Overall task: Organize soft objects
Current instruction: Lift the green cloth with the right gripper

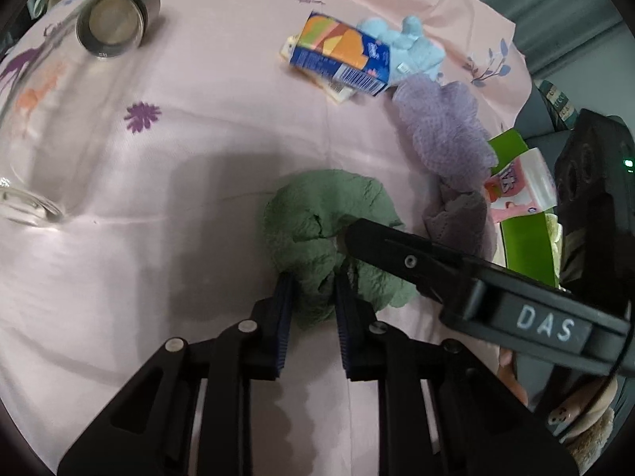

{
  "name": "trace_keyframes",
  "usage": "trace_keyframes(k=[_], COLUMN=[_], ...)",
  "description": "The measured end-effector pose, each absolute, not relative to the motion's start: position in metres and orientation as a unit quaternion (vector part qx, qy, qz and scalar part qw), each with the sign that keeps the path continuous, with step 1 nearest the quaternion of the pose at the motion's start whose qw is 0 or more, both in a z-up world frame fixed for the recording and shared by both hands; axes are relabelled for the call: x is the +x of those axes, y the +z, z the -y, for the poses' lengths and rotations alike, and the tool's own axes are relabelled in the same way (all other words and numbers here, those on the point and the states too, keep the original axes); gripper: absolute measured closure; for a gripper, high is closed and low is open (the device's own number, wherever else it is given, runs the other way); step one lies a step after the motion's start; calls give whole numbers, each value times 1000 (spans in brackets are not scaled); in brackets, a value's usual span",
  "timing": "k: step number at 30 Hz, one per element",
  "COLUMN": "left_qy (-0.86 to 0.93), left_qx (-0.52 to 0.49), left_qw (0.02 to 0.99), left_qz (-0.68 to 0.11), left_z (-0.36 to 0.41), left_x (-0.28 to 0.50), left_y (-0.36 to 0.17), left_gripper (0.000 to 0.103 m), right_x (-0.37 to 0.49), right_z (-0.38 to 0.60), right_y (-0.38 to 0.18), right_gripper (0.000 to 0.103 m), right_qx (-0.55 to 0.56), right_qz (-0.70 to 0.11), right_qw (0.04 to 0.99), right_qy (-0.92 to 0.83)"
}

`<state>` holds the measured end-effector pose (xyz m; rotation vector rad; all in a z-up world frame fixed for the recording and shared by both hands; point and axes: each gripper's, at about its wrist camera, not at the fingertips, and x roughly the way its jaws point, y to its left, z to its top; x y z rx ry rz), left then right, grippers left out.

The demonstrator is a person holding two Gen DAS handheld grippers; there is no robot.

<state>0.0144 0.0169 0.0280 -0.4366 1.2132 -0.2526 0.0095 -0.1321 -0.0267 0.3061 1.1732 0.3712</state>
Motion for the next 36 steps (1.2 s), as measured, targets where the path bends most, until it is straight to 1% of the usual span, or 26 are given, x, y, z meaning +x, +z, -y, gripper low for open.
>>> trace_keyframes(k=[2,3,5,7,9,10,17,22,26,36], left_qy=[-120,-121,-124,-130,-134,-135,-131,-126,-126,-128], left_qx=[-192,-191,-193,-202,-195,-191,-179,-160,-146,-104], left_qw=[797,797,797,795,797,799,808,823,849,909], left_qz=[-560,-560,-558,-556,-556,-554,-546,-530,-492,-382], left_z=[-14,-13,-12,-14,-14,-12,-8,-7,-5,1], left_x=[15,15,16,18,19,19,17,12,6,-16], left_y=[29,29,27,25,25,25,29,39,54,91], left_gripper=[86,86,86,86,87,86,88,91,92,93], right_x=[5,4,6,5,5,6,6,-1,-10,-43], right_z=[129,126,120,116,113,114,114,105,101,95], right_y=[-25,-25,-29,-30,-32,-34,-35,-23,-5,45], right_gripper=[32,39,48,52,68,70,72,72,72,71], right_qx=[133,131,140,132,139,148,166,133,108,37], right_qz=[-542,-542,-547,-544,-540,-543,-538,-519,-482,-361], right_qw=[811,809,798,801,800,794,787,805,829,896], right_qy=[177,188,212,213,221,228,251,254,260,255])
